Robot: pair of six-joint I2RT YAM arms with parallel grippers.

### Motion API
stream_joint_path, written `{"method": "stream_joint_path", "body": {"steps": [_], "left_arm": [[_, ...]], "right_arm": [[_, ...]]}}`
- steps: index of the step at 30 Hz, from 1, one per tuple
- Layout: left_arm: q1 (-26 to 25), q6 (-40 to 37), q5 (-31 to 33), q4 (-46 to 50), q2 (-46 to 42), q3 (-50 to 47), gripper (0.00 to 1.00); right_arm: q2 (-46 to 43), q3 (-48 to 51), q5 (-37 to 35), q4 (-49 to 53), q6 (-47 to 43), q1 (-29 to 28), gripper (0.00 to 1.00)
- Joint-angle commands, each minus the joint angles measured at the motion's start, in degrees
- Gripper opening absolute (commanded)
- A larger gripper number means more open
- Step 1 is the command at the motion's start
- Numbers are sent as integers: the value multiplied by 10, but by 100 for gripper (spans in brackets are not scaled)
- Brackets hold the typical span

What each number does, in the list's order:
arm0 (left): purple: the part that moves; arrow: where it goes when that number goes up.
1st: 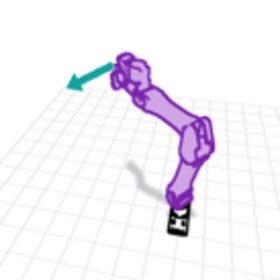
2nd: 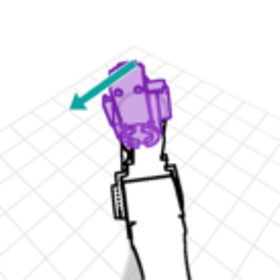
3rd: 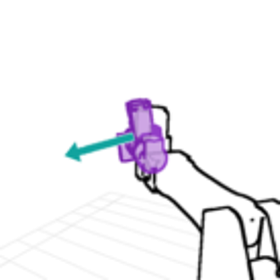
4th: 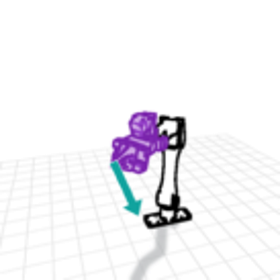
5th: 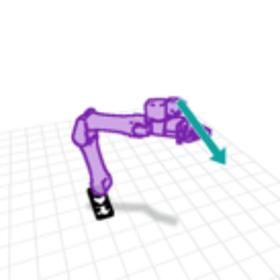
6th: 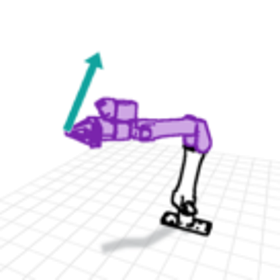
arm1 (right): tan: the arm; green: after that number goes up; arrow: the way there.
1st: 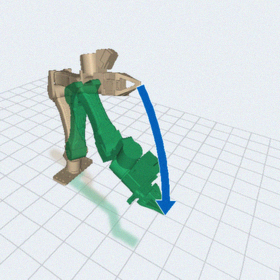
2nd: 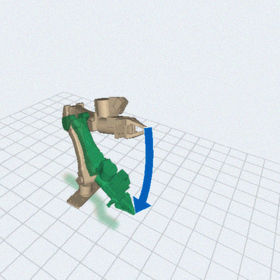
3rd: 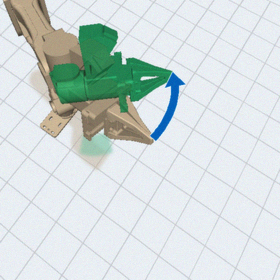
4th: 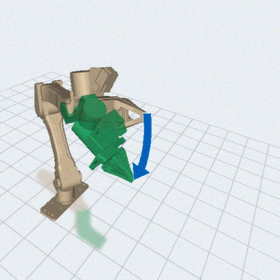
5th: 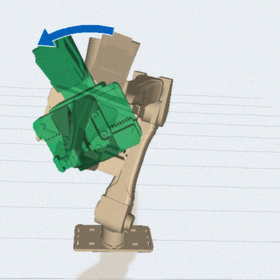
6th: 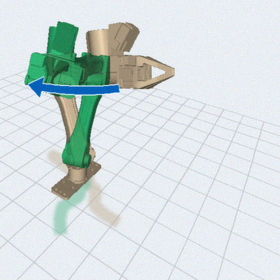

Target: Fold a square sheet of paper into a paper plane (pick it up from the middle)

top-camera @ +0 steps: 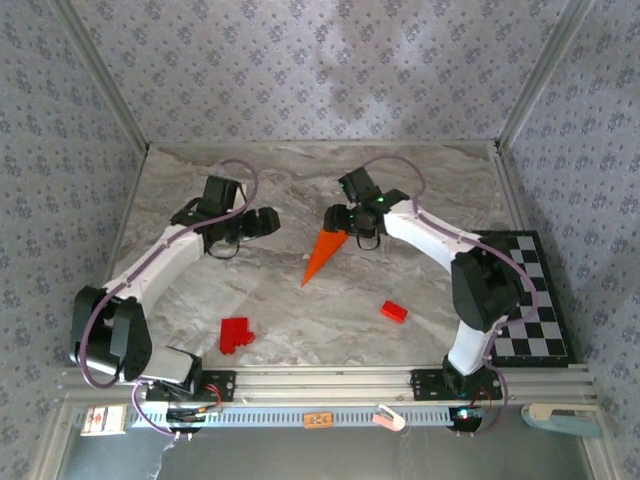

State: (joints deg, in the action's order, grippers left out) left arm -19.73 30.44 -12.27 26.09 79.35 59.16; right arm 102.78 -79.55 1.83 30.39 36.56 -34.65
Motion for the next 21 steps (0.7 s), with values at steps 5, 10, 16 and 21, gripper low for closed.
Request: {"method": "stream_joint_path", "body": {"steps": [5,10,16,21], "left_arm": [[41,-53,68,22,-67,-50,94],[56,-58,69,25,-84,-62,100],[62,-57,65,16,-89,-67,100],[65,-54,57,10,-86,-71,100]], "right_arm": [[91,-99,-91,117,124,-58,69],[145,-150,-123,167,191,-81,66],[191,-190,-145,216,219,-102,64],[202,-201,-173,248,236,-109,61]]}}
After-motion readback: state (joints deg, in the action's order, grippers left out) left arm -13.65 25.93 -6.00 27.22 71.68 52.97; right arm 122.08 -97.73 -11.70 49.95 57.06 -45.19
